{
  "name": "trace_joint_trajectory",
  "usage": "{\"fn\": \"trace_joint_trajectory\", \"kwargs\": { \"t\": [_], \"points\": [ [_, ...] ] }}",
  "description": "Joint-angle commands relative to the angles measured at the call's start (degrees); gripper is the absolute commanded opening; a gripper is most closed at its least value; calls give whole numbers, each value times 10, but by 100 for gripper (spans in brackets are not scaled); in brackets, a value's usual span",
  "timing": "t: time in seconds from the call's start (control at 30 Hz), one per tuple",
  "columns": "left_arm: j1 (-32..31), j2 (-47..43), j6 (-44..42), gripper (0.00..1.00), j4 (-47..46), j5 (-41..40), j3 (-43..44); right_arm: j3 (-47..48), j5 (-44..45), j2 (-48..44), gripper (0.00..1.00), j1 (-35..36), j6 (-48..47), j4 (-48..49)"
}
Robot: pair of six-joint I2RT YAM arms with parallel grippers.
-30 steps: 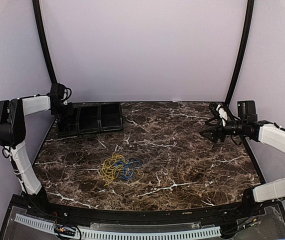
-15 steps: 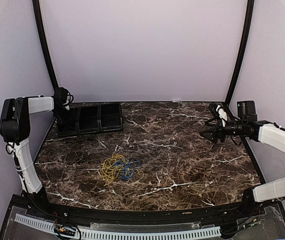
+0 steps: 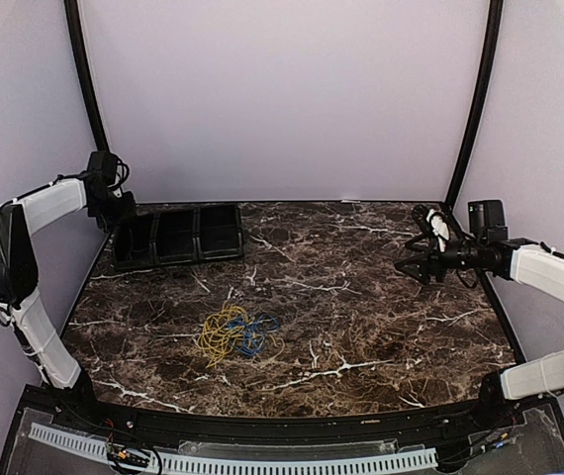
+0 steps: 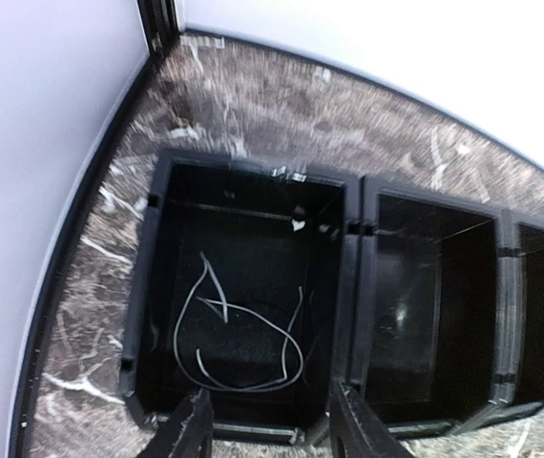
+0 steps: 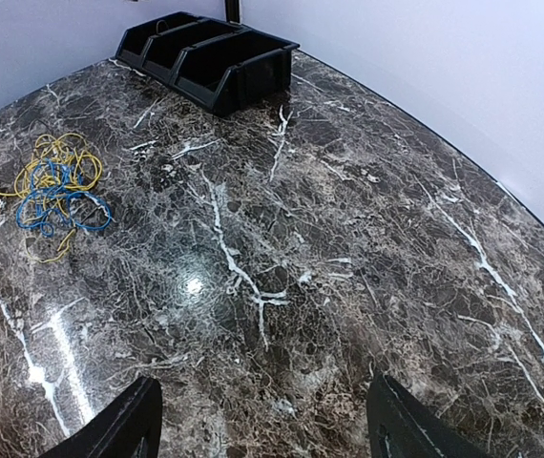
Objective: Untangle the cables
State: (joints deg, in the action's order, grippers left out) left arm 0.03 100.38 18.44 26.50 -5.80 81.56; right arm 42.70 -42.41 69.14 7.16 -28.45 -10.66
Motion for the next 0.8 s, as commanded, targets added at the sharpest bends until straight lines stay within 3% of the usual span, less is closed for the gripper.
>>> {"fn": "trace_joint_trajectory", "kwargs": {
  "t": [0.0,0.17,0.43,0.53,0.77],
  "points": [
    [-2,-63,-1,46,37,-13,-12,6,-7,6,75,-2,-6,0],
    [-49,-116,-32,45,22,47,-37,6,-7,8,75,-2,-8,0],
    [-277,-163,-119,39,-3,135,-82,17,10,26,74,21,-9,0],
    [-348,-157,-122,36,24,119,-100,23,29,26,73,45,-12,-1],
    [-371,-152,-11,38,111,33,-132,34,34,53,71,92,-12,-8]
  ]
}}
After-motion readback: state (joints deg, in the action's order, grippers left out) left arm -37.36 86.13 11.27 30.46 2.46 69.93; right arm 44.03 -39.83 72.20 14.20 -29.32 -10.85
